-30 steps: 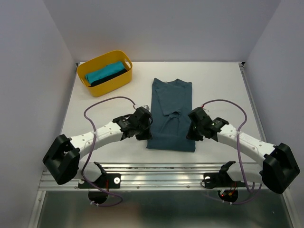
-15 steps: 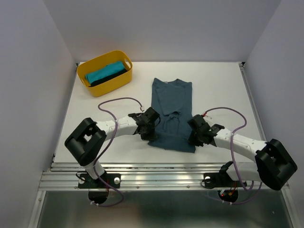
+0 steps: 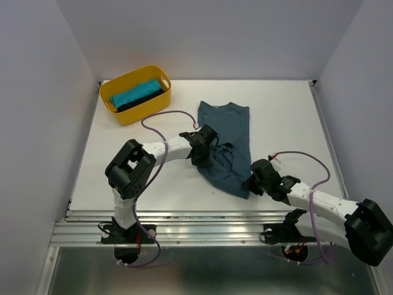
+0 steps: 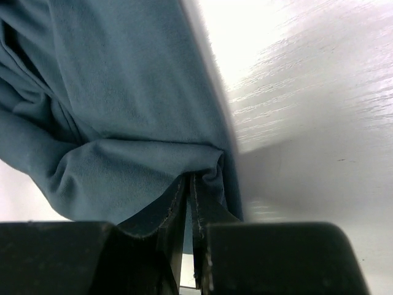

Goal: Roll the t-shirts
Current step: Roll the T-shirt to the center of the board.

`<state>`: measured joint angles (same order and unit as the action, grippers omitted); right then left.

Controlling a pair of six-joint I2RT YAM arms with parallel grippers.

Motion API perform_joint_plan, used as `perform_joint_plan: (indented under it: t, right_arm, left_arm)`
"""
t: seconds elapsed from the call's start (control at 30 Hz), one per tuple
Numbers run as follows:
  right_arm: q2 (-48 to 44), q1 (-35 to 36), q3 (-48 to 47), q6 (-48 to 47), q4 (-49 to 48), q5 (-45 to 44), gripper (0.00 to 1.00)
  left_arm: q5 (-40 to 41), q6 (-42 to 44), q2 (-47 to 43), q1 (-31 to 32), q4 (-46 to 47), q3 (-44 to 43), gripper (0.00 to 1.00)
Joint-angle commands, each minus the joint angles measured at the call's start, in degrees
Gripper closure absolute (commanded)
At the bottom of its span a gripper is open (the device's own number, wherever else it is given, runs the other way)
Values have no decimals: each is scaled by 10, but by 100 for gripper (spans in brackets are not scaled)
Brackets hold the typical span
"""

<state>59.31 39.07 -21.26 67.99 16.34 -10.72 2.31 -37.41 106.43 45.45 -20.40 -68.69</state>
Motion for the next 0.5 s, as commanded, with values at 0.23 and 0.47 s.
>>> perform_joint_plan:
  t: [0.23, 0.47]
  right_arm:
    - [113, 52, -46, -3, 47, 13, 87]
    - [135, 59, -88, -10, 91, -37, 85]
  left_arm:
    - [57, 20, -12, -12, -46, 30, 100]
    - [47, -8, -101, -12, -68, 122, 100]
